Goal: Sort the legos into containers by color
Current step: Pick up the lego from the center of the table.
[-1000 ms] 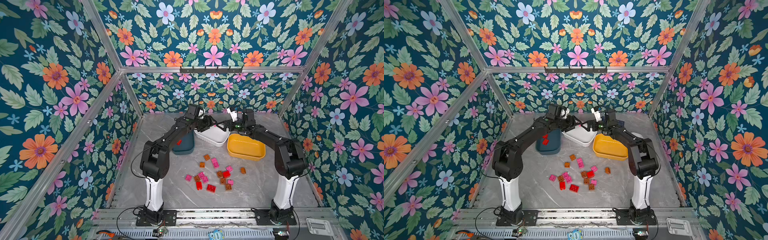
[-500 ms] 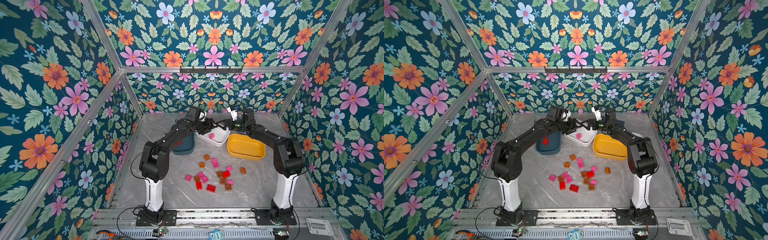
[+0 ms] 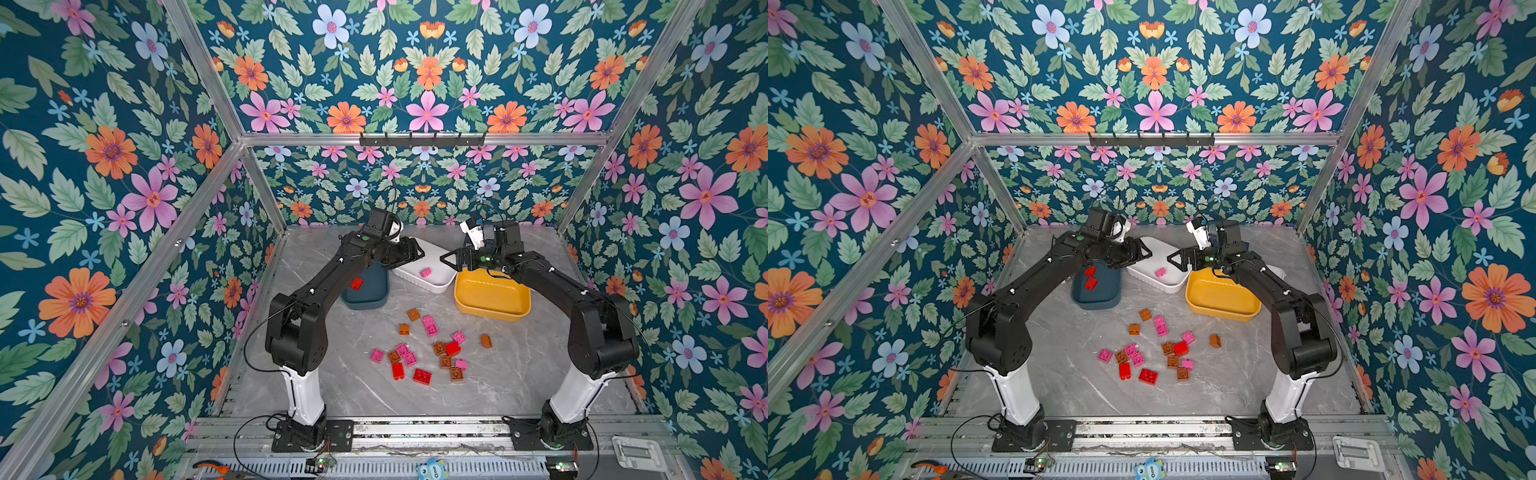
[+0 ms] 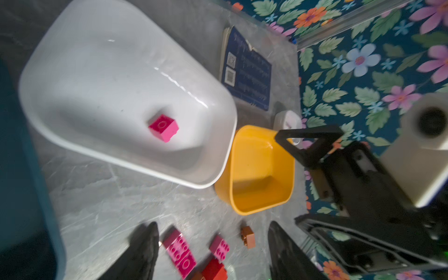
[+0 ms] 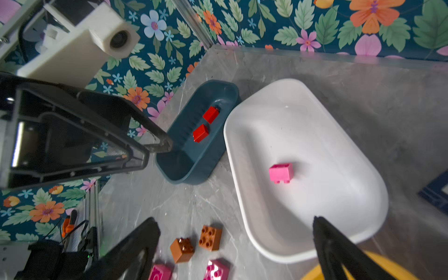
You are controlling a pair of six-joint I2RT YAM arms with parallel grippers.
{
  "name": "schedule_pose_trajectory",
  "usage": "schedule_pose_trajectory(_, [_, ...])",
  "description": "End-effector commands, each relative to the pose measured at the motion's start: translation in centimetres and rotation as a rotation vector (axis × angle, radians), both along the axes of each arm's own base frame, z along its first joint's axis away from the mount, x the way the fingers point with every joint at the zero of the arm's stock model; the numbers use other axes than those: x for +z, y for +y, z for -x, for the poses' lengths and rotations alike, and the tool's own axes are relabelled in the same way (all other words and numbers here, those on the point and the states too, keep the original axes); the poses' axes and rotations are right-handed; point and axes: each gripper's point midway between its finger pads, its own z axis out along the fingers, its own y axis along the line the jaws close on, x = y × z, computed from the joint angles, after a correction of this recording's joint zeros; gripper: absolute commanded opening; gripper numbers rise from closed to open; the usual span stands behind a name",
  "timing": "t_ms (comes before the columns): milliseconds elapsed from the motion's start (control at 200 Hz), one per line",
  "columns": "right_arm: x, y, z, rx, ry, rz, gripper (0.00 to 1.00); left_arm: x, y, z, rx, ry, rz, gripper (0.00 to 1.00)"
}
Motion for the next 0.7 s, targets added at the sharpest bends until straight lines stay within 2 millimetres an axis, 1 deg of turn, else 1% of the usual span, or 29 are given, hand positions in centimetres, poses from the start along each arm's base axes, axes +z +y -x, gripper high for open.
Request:
schedule_pose_trajectory(0, [-1.6, -0.8, 3.4, 0.043, 0.074, 0.075, 0.99, -1.9, 3.4, 2.8, 0.012, 0.041, -0.172, 0.72])
schedule_pose_trajectory(5, [-1.7, -0.9, 3.5, 0.043, 0.078, 0.076, 0.99, -1.9, 3.6, 3.0, 0.014, 0.043, -0.177, 0.72])
schedule_pose_trajectory(15, [-0.7, -1.0, 4.0, 0.045, 0.059, 0.073, 0.99, -2.1, 3.8, 3.3, 0.017, 0.048, -0.188, 0.72])
schedule_pose_trajectory(55, [-0.3, -1.2, 5.2, 0.052, 0.065, 0.076, 0.99, -2.7, 4.7, 4.5, 0.027, 0.064, -0.225, 0.72])
schedule_pose_trajectory(185, [0.0, -1.6, 8.8, 0.077, 0.112, 0.070, 0.99, -4.1, 7.0, 8.5, 0.066, 0.103, -0.296, 0.73])
schedule_pose_trajectory(270, [0.1, -1.8, 10.7, 0.094, 0.133, 0.079, 0.99, -5.6, 8.6, 11.4, 0.082, 0.138, -0.368, 0.74])
schedule_pose_trajectory(295, [0.2, -1.8, 11.2, 0.097, 0.137, 0.081, 0.99, -5.9, 8.9, 12.0, 0.087, 0.134, -0.390, 0.74])
schedule_pose_trajectory(310, [0.2, -1.8, 11.5, 0.099, 0.138, 0.081, 0.99, -6.5, 9.5, 13.0, 0.086, 0.160, -0.422, 0.74])
schedule_pose_trajectory(335, [0.2, -1.9, 11.9, 0.102, 0.143, 0.083, 0.99, -6.9, 9.8, 14.0, 0.084, 0.173, -0.446, 0.74])
schedule_pose_trajectory(380, [0.2, -1.8, 12.7, 0.112, 0.147, 0.091, 0.99, -7.6, 10.1, 15.3, 0.082, 0.178, -0.476, 0.75])
schedule_pose_trajectory(430, [0.1, -1.7, 13.4, 0.123, 0.149, 0.102, 0.99, -8.3, 9.9, 16.8, 0.069, 0.179, -0.503, 0.75])
schedule_pose_trajectory(525, [-0.2, -1.7, 14.3, 0.138, 0.164, 0.114, 0.99, -10.0, 9.9, 19.0, 0.046, 0.193, -0.555, 0.75])
schedule_pose_trajectory(615, [-0.2, -1.6, 14.7, 0.144, 0.165, 0.119, 0.99, -11.4, 9.9, 20.3, 0.019, 0.192, -0.592, 0.75])
schedule_pose_trajectory(695, [-0.3, -1.5, 15.1, 0.149, 0.165, 0.118, 0.99, -12.4, 10.4, 20.8, 0.002, 0.184, -0.619, 0.73])
